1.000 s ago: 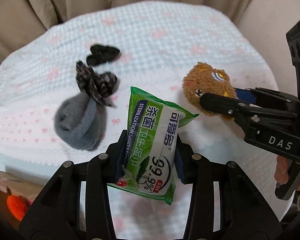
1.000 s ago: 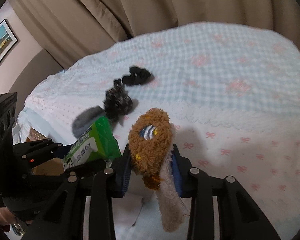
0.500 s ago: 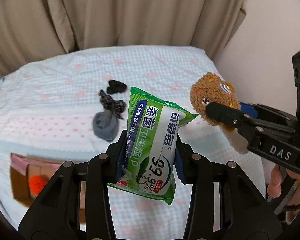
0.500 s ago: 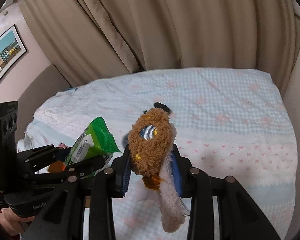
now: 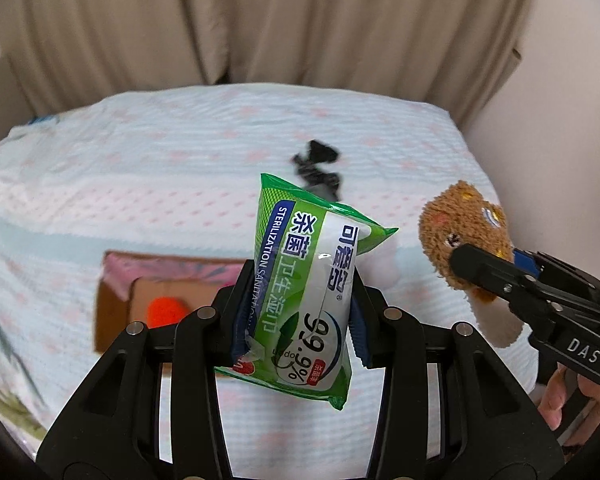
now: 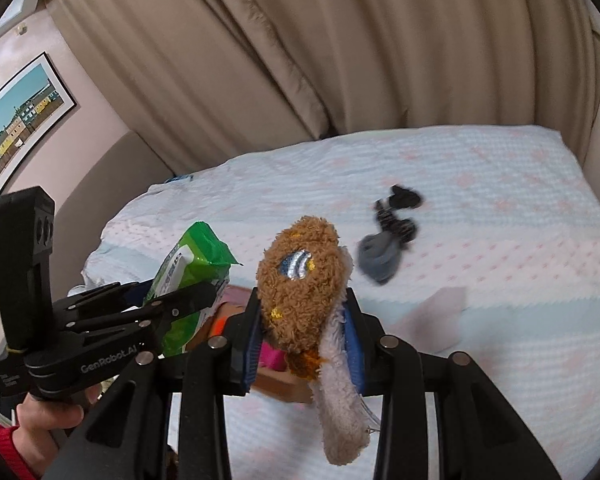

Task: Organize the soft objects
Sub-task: 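Carry the wipe pack and plush over the box with both tools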

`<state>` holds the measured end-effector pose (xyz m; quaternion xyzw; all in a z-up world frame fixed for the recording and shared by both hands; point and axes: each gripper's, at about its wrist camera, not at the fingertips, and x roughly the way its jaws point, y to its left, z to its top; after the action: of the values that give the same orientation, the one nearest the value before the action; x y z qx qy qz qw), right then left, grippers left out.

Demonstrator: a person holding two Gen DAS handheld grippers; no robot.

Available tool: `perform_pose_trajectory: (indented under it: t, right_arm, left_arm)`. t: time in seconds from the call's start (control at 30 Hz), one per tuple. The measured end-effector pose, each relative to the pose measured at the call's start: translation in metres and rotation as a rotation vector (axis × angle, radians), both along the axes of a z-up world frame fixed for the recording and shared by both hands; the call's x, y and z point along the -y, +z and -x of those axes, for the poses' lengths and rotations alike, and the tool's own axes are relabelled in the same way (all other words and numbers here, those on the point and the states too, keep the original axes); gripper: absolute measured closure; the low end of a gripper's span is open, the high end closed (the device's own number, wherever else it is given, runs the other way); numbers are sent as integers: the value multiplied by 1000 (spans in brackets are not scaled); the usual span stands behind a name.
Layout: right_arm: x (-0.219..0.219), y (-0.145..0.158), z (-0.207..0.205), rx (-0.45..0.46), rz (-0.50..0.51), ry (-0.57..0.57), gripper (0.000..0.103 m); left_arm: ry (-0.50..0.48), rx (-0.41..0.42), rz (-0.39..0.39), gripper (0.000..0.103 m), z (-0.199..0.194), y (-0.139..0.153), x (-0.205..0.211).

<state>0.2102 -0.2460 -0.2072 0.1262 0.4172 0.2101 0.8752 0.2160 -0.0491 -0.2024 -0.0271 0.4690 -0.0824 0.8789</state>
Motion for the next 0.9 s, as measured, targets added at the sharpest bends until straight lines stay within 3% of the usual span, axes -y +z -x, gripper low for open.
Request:
perform_pose_trajectory:
  t: [0.37, 0.7, 0.9]
  right_arm:
    - [-135, -44, -17, -110, 28, 19, 70]
    - [-212, -102, -55, -225, 84, 32, 70]
    - [-232, -138, -71, -307, 118, 30, 70]
  left_arm:
    - [61, -96, 8, 66, -24, -51, -150]
    - [58, -225, 10, 65, -72, -120, -204]
    - [41, -326, -21, 65, -100, -165, -201]
